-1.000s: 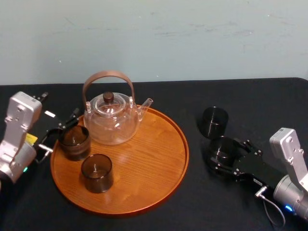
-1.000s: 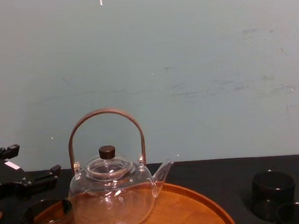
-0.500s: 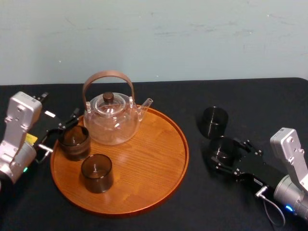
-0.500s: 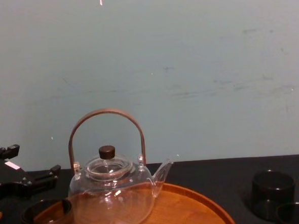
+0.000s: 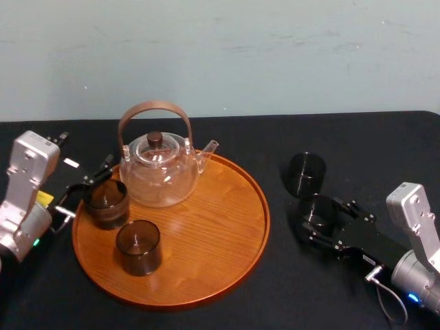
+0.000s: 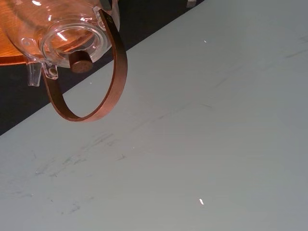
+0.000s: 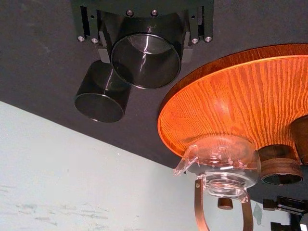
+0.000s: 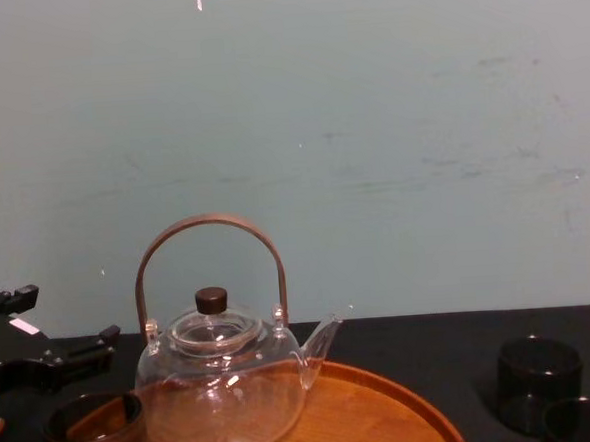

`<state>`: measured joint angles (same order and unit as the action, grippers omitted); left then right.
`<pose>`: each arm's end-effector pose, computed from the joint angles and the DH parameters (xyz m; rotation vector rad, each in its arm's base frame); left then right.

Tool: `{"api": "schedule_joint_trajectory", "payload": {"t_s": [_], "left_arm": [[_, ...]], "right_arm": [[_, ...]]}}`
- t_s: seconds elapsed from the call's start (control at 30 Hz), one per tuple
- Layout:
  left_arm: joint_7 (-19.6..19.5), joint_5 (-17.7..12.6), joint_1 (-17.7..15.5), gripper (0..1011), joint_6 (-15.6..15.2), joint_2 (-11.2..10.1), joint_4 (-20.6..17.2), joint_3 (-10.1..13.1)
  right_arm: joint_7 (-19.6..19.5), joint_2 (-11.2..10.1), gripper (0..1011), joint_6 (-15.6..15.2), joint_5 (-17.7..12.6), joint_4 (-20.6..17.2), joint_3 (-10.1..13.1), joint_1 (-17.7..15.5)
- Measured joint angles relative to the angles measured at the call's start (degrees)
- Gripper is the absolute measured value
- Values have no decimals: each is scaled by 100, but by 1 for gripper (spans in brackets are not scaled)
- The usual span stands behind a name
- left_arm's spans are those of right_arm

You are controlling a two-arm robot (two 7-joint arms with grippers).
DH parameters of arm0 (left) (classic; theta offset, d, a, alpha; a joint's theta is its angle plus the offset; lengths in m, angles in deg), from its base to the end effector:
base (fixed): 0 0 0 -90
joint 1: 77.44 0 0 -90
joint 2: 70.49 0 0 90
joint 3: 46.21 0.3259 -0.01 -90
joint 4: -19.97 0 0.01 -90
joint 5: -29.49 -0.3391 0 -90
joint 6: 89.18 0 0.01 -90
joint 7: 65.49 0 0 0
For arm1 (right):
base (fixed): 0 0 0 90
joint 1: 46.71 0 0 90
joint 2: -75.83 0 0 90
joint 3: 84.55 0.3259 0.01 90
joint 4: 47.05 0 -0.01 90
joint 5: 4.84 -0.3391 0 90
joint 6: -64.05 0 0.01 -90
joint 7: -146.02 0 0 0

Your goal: Pick up the glass from the table and place it on the tray.

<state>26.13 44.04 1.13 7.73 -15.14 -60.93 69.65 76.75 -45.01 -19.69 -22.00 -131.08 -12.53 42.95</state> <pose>0.3926 0.0951 -0.3370 0.3045 -0.2851 1.2480 0.3367 -0.0961 -0.3769 -0.2736 -0.0376 -0.9429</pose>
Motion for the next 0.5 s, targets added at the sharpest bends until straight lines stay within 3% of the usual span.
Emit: {"api": "schedule_joint_trajectory", "payload": {"t_s": [0.5], "left_arm": [[0, 0, 0, 1001, 0, 0, 0, 0]], "right_arm": [[50, 11, 891, 14, 20, -105, 85, -73]]}}
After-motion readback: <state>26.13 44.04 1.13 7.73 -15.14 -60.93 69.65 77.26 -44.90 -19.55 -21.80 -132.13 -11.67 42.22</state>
